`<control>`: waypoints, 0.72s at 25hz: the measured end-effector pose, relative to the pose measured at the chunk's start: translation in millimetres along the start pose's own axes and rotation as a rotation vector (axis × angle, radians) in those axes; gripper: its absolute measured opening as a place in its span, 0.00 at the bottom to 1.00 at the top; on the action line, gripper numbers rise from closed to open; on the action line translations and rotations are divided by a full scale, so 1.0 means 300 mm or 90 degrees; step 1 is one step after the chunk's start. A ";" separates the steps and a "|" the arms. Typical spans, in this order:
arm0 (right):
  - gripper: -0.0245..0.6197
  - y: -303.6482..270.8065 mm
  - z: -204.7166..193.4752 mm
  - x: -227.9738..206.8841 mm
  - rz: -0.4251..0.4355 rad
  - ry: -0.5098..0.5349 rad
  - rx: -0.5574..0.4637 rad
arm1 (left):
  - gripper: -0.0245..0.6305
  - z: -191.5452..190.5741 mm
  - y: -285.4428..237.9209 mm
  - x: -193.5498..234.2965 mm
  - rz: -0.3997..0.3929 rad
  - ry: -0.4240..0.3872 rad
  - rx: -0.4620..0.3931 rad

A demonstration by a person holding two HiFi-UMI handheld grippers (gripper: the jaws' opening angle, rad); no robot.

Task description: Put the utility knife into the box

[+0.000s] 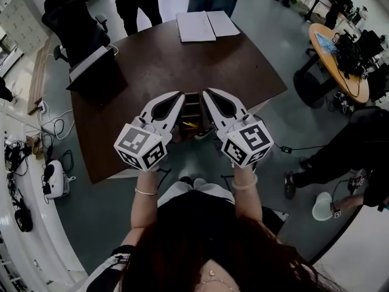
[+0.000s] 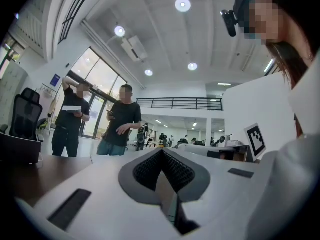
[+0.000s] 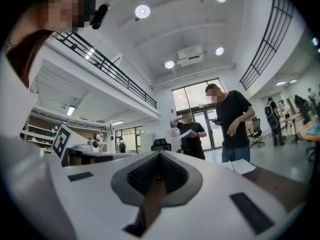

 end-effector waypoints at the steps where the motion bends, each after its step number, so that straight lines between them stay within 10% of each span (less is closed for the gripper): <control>1: 0.06 -0.001 -0.005 0.003 -0.001 -0.001 0.001 | 0.04 -0.001 0.004 0.002 -0.001 0.003 -0.001; 18: 0.06 -0.007 -0.020 -0.030 0.003 0.038 0.044 | 0.04 -0.024 -0.035 -0.004 -0.026 0.019 0.010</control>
Point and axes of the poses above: the fingertips, and each gripper's own axes: y backward along the fingers, x to its left, z out of its top, the point moved 1 cm from there along y, backward along the fingers, and after that the axes turned 10 degrees about -x, right-handed, at the moved point
